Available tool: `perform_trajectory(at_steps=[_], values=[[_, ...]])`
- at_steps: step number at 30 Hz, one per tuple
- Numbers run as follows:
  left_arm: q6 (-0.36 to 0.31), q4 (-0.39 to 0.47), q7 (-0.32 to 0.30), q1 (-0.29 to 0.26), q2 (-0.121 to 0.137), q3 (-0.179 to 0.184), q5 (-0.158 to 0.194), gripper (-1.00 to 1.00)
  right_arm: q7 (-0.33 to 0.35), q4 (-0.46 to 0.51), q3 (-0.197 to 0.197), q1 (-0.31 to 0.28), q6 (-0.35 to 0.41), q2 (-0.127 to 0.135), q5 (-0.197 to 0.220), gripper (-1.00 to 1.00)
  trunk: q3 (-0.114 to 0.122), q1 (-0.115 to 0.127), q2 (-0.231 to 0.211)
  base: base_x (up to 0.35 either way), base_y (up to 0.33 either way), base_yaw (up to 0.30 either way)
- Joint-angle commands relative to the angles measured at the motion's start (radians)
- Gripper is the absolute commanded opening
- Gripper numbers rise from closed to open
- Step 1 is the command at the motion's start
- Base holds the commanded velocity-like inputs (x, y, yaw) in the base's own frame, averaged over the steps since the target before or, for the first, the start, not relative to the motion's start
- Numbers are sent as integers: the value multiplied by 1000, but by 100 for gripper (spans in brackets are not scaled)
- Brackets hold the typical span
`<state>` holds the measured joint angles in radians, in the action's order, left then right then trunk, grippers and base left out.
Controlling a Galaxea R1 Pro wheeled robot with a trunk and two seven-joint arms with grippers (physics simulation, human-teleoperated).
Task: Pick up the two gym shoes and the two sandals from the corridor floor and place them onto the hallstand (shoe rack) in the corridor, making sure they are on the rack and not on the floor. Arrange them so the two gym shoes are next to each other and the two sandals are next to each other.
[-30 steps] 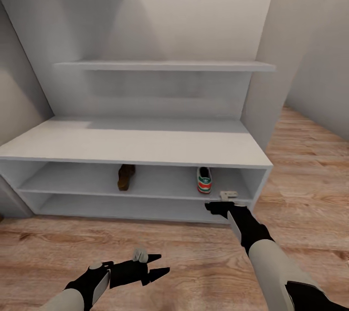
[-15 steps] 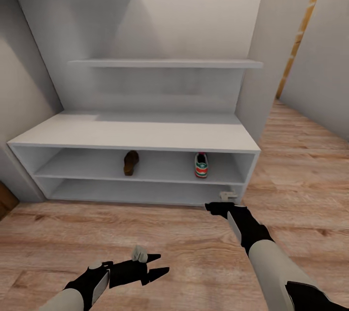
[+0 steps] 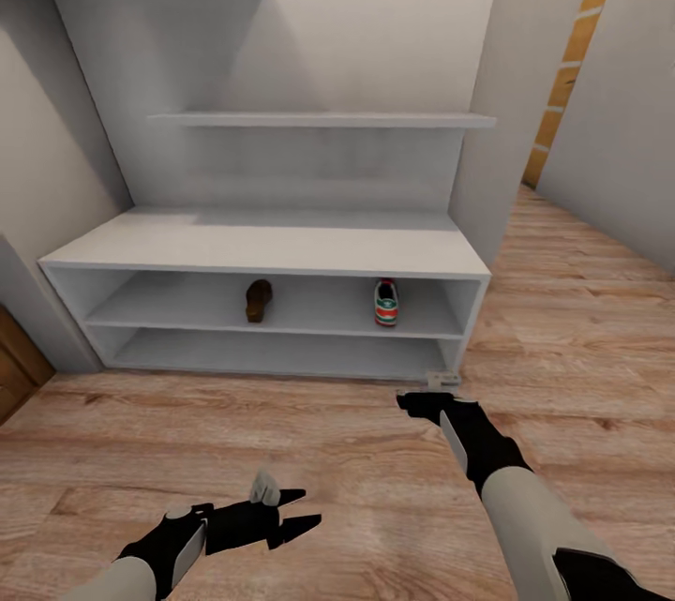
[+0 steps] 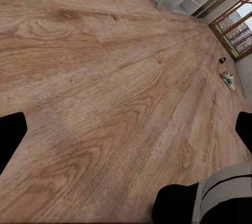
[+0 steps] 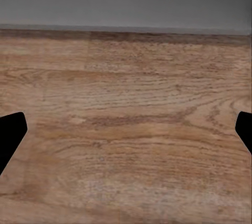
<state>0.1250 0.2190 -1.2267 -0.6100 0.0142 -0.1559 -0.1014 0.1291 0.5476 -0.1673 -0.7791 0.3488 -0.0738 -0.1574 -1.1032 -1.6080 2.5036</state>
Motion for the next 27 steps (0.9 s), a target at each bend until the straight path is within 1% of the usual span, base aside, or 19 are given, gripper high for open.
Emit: perform_trajectory(at_steps=[1,3,4,6,7,8,10,11,16,17,19,22,25,27], values=[[10,1,-3,-1,18,-10,-10,100,8,8,-8,1,-177,-1,-10,100,-1,0,0,-7,0,0],[10,1,-3,-1,24,-10,-10,100,8,7,-7,2,-237,-1,-10,100,-1,0,0,-5,0,0],[10,2,-2,-1,28,-10,-9,100,8,6,-7,6,-288,-1,-10,100,-1,0,0,-3,0,0],[10,2,-2,-1,30,-10,-9,100,8,4,-7,14,-328,-1,-10,100,-1,0,0,-2,0,0],[10,2,-2,-1,32,-10,-9,100,8,2,-6,27,-359,-2,-10,100,-1,0,0,-1,0,0],[10,2,-2,-1,34,-10,-9,100,8,-3,-6,52,-398,-2,-10,100,-1,0,0,0,0,0],[11,2,-2,-1,34,-10,-9,100,9,-5,-6,83,-442,-2,-10,100,-1,0,0,0,0,0],[11,2,-1,-1,35,-10,-9,100,9,-7,-6,107,-500,-2,-10,100,-1,0,0,0,0,0],[11,1,-1,-1,35,-10,-9,100,10,-8,-7,132,-606,-2,-11,100,-1,0,0,0,0,0],[11,1,-1,-1,35,-10,-9,100,11,-9,-8,139,-638,-2,-11,100,-1,0,0,0,0,0],[11,0,-1,-1,35,-10,-9,100,13,-10,-9,154,-668,-2,-11,100,-1,0,0,0,0,0],[12,0,-1,-1,35,-10,-9,100,15,-13,-9,165,-686,-1,-9,100,-1,0,0,0,0,0],[11,0,-1,-1,35,-10,-9,100,15,-25,-9,169,-692,0,-9,100,-1,0,0,0,0,0],[11,0,0,-1,35,-10,-9,100,15,-51,-9,171,-695,0,-9,100,-1,0,0,0,0,0]])
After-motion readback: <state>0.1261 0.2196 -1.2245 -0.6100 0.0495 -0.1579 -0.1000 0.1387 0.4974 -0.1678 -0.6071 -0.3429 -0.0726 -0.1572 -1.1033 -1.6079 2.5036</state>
